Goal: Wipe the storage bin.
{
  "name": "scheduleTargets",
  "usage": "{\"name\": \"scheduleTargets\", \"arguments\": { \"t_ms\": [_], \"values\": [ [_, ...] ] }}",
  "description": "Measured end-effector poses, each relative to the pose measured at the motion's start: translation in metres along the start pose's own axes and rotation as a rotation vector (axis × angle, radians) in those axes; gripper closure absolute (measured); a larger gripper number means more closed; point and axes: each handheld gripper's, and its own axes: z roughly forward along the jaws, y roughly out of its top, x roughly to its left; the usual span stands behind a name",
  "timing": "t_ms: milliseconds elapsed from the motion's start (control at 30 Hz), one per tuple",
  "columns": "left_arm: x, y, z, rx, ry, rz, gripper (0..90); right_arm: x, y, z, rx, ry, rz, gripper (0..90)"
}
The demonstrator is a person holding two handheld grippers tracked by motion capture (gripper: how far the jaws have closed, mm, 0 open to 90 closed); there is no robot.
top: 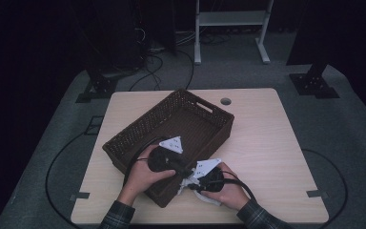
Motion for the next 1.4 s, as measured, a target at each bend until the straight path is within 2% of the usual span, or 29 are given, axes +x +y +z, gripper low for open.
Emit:
{"name": "scheduleTargets", "arguments": {
  "t_ms": [200,433,767,1067,1167,1267,1400],
  "values": [
    [0.0,0.0,0.0,0.0,0.0,0.005,64.3,0.007,0.006,-0.003,-0.031,0.022,-0.019,74.3],
    [0.0,0.0,0.0,0.0,0.001,0.006,64.3,0.011,0.009,-0.003,-0.039,0.028,-0.019,74.3],
    [0.0,0.0,0.0,-0.004,0.002,0.003,64.3,0.026,0.022,-0.007,-0.083,0.045,-0.073,74.4],
    [0.0,0.0,0.0,-0.001,0.001,0.007,64.4,0.037,0.034,-0.019,-0.128,0.054,-0.099,74.4],
    [0.0,0.0,0.0,0.001,0.001,0.005,64.4,0.036,0.033,-0.018,-0.124,0.049,-0.105,74.4],
    [0.0,0.0,0.0,-0.001,0.002,0.002,64.4,0.034,0.026,-0.012,-0.096,0.033,-0.112,74.4],
    [0.0,0.0,0.0,0.0,0.002,0.006,64.4,0.029,0.018,-0.005,-0.068,0.023,-0.086,74.4]
  ]
}}
